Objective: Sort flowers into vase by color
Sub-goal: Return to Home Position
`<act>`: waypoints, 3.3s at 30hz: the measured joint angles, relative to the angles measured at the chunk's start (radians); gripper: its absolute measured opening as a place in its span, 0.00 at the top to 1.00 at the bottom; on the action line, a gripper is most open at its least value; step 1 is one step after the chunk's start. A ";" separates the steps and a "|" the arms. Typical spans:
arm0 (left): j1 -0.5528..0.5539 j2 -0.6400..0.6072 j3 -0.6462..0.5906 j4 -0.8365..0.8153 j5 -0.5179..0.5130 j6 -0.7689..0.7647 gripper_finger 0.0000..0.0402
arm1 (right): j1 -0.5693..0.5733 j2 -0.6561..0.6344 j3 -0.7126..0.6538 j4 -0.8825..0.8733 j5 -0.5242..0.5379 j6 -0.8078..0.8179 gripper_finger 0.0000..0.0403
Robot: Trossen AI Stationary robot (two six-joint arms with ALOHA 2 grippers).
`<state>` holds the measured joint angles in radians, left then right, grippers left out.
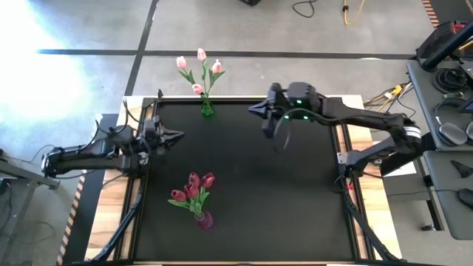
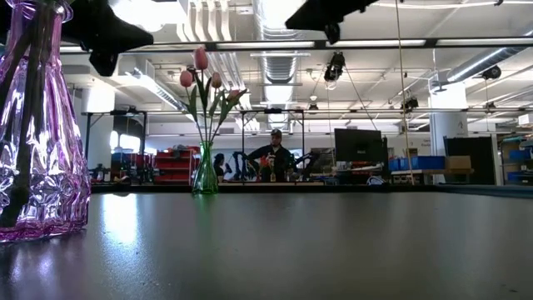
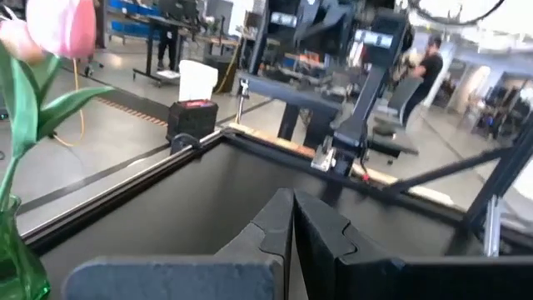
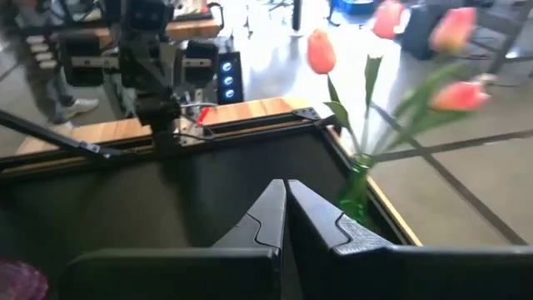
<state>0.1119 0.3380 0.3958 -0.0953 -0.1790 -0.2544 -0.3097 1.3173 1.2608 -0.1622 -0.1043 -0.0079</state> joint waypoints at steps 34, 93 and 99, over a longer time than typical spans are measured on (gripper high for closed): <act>0.092 -0.300 -0.357 0.132 0.139 -0.016 1.00 | 0.240 -0.565 -0.733 0.199 0.340 0.285 0.98; 0.098 -0.165 -0.379 0.111 0.093 -0.001 1.00 | 0.204 -1.296 -1.249 0.196 0.231 0.016 0.98; 0.098 -0.162 -0.378 0.114 0.090 -0.001 1.00 | 0.204 -1.295 -1.249 0.197 0.231 0.007 0.98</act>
<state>0.2096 0.1763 0.0177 0.0185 -0.0887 -0.2554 -0.1055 0.0227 0.0116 0.0349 0.1272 -0.0006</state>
